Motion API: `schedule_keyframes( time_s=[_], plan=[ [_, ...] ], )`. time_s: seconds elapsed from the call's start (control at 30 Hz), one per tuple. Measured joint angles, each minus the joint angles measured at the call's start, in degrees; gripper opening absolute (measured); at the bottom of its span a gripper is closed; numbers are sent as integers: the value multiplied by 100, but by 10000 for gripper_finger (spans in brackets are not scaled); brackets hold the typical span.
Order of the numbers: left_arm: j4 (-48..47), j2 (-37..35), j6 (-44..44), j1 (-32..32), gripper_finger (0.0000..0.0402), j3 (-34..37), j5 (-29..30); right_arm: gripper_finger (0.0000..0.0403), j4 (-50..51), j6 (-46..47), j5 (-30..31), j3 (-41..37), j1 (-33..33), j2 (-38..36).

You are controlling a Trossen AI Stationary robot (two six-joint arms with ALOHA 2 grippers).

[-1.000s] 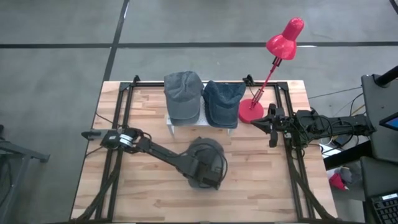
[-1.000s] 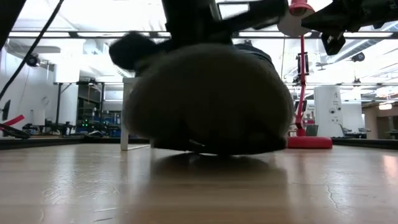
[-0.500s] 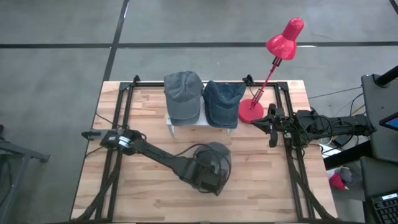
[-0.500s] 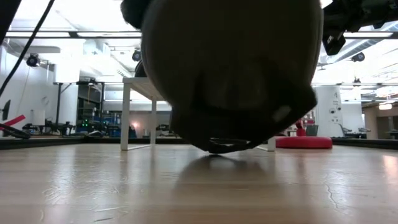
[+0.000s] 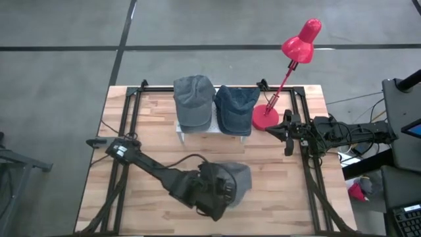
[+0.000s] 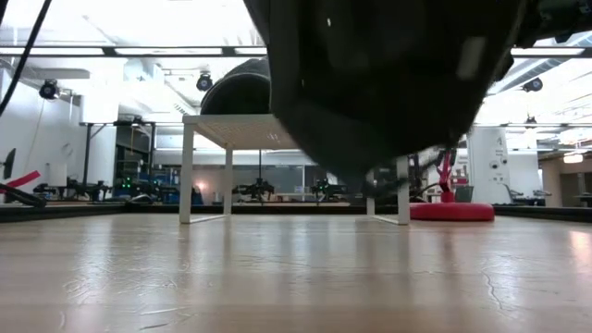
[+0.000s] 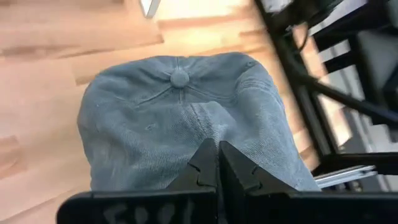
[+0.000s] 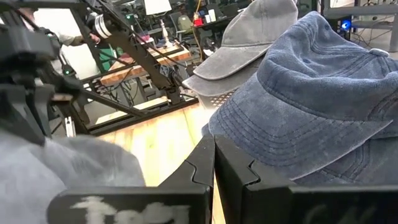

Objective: Pick & Place hat
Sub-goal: Stack the gray cap on top of the gray cap on the shelf

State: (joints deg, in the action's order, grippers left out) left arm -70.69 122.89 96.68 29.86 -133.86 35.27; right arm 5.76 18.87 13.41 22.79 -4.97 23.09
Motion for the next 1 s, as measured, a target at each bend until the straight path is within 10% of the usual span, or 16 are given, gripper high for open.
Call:
schedule_keyframes(
  time_s=[1.0],
  plan=[
    [289, -1728, -2941, 324, 0, -109, 2575, 8, 2, 14, 6, 0, 0, 0]
  ],
)
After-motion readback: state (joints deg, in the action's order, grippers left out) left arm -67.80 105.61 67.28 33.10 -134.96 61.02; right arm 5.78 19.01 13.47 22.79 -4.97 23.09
